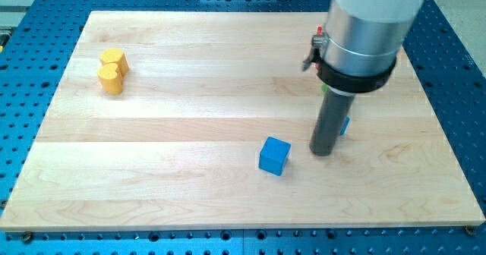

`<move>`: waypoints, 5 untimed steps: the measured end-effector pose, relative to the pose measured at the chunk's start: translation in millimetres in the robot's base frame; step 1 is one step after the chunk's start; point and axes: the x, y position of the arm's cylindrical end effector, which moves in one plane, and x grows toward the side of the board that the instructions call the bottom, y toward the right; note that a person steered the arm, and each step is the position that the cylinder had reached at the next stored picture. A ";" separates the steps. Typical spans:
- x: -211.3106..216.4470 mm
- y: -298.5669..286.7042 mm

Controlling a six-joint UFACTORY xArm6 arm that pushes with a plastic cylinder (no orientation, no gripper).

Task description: Bring the blue cube below the triangle

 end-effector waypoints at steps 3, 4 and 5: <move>-27.3 21.8; -27.3 -4.6; -26.3 -7.2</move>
